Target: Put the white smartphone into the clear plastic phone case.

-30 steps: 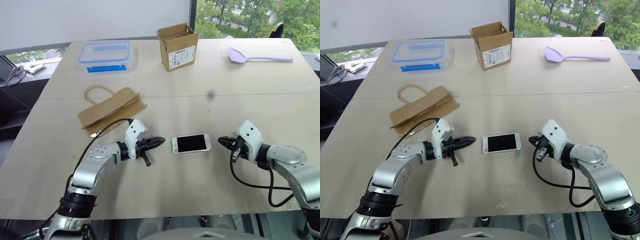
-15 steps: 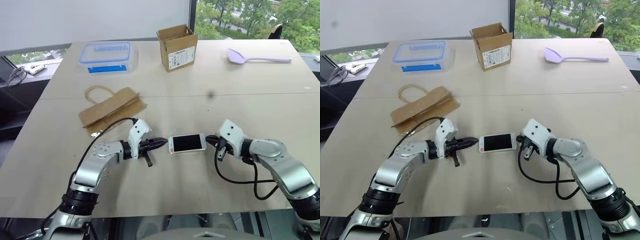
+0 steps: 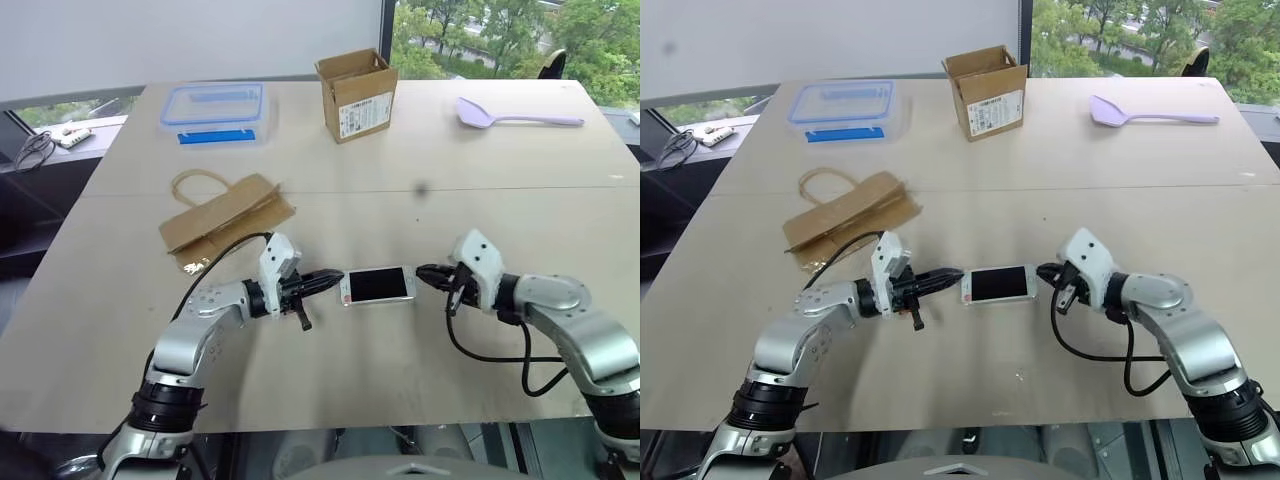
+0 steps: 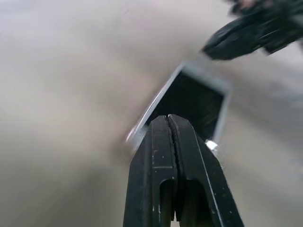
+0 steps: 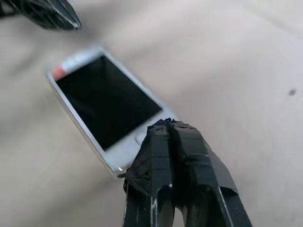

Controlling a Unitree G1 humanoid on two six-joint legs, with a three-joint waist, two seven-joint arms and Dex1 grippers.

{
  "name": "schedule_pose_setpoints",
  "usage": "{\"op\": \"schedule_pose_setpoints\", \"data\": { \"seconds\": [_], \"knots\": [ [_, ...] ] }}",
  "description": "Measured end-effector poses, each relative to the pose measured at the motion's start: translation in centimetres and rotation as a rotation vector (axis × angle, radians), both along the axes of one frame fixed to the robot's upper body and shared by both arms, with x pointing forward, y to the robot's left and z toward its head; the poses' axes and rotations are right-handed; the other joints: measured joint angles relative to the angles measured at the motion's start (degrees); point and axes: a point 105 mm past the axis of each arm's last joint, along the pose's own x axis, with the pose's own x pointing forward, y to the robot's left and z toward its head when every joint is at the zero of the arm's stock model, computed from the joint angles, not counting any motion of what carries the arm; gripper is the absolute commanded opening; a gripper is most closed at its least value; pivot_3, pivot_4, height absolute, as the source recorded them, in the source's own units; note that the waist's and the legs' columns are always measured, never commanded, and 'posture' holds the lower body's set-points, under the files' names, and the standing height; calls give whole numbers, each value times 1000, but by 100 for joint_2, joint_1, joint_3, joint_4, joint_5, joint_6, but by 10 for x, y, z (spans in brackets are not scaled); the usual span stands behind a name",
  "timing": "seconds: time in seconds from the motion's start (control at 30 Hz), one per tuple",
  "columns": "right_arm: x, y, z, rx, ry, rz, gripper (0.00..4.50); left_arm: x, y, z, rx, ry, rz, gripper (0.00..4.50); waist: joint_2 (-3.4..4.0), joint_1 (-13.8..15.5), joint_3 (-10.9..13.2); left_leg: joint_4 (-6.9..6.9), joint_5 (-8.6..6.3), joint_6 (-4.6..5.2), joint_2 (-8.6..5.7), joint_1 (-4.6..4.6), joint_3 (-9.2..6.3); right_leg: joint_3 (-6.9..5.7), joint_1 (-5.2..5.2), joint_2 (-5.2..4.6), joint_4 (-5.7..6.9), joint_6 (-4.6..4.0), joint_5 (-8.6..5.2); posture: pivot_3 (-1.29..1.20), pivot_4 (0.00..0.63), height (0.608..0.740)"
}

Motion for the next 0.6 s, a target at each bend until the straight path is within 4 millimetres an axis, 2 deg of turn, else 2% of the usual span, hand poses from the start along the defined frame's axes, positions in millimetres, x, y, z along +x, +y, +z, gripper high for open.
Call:
{"op": "schedule_pose_setpoints", "data": {
  "seconds": [0.1,0.23,0.43,0.6],
  "knots": [
    [0,1,0,-5,-1,5,32,-3,-10,-4,20,9,-45,0,1,-3,0,2,0,0,0,2,2,2,0,3,6,-1,0,0,150,740],
    [2,8,3,-7,-15,30,32,-2,-18,-27,104,44,-67,0,0,-6,0,8,1,0,2,2,5,5,0,10,12,-2,1,0,150,740],
    [9,21,-19,-67,50,62,32,6,-21,-29,136,-14,-73,0,1,-2,-1,36,0,1,4,4,8,10,0,10,37,-3,2,0,150,740],
    [15,24,-20,-135,43,77,32,7,-19,-31,146,-26,-61,0,2,-3,-6,48,-14,24,3,16,10,15,1,9,64,-3,1,0,150,740]
  ]
}}
